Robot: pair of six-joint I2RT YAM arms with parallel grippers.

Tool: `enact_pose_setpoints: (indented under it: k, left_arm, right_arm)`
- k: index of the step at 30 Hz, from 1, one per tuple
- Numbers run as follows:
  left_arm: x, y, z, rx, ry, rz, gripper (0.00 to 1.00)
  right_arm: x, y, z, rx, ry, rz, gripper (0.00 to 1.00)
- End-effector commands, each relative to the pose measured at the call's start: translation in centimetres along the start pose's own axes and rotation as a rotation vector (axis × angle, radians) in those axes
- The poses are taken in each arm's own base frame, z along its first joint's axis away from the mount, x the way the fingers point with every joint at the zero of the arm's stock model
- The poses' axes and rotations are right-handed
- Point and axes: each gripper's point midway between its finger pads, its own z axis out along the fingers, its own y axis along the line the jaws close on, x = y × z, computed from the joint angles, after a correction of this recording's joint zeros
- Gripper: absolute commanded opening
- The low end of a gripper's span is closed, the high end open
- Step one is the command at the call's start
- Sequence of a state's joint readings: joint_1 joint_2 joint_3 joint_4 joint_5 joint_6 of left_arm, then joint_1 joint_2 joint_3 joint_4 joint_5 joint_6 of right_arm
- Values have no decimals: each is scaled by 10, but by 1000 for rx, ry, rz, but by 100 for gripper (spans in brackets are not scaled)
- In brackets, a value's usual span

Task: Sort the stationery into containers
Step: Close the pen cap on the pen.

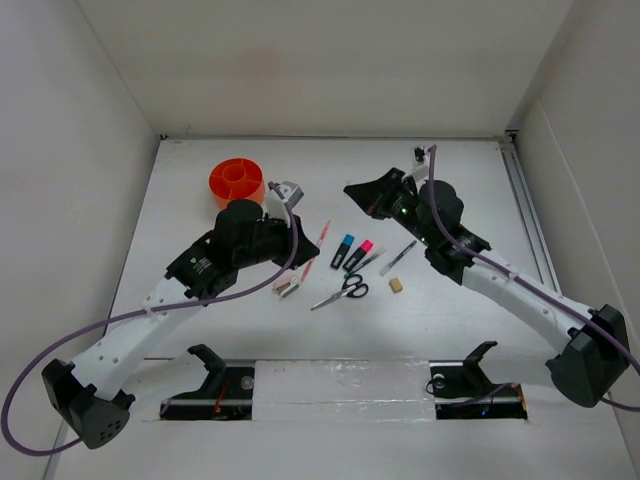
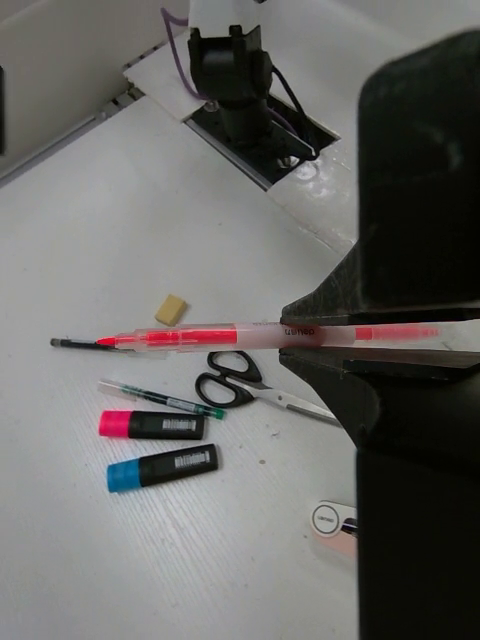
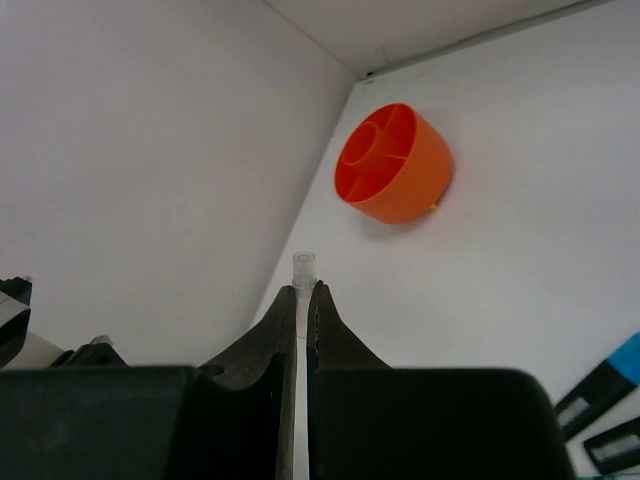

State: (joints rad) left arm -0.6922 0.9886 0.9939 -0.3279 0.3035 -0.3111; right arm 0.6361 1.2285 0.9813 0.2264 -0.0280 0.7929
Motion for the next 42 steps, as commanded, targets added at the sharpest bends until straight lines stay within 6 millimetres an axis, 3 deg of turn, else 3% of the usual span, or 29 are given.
enact_pose_setpoints:
  k: [1,3,5,10,15,30,42]
  left_arm:
    - [-18,-19,-13,86,-89,52,0]
    - [-19,-21,-16,90,-98,55,0]
    - [-18,-19,-14,87,-90,52,0]
    - [-15,-21,-11,102,-73,50,0]
    - [-15,-21,-11,102,-73,50,0]
    - [-16,-22,-14,105,-81,53,0]
    - [-15,-24,-14,113,-78,53,0]
  right_arm:
    - [-28,45,-11,-145,-153,138,0]
    - [-19,38,-13,-143,-159,167,0]
    - [-26,52,-25,-197,-208,178,0]
    - [-21,47,-29,-185,-214,194,0]
    - [-15,55,-35,-224,-218,212,0]
    - [17,63,-36,-325,-202,197,0]
    - [23,56,-29,-308,-220,186,0]
